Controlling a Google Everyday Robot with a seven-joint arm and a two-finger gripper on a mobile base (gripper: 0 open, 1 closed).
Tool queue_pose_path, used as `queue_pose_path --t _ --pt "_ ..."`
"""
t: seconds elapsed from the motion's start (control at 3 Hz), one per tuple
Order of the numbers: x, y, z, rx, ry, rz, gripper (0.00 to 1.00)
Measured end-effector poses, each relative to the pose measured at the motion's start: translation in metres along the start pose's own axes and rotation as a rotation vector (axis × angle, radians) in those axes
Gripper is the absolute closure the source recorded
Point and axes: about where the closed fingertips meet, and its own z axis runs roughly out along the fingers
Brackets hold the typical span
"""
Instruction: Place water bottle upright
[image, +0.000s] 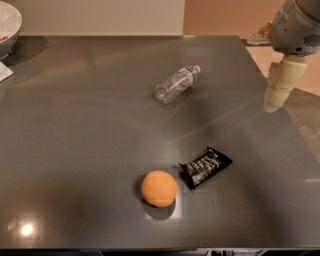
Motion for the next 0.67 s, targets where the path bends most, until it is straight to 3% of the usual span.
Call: queue_pose_path --t 0.67 --pt "-0.013 -0.066 0.044 -0.025 -0.053 -0.202 0.0"
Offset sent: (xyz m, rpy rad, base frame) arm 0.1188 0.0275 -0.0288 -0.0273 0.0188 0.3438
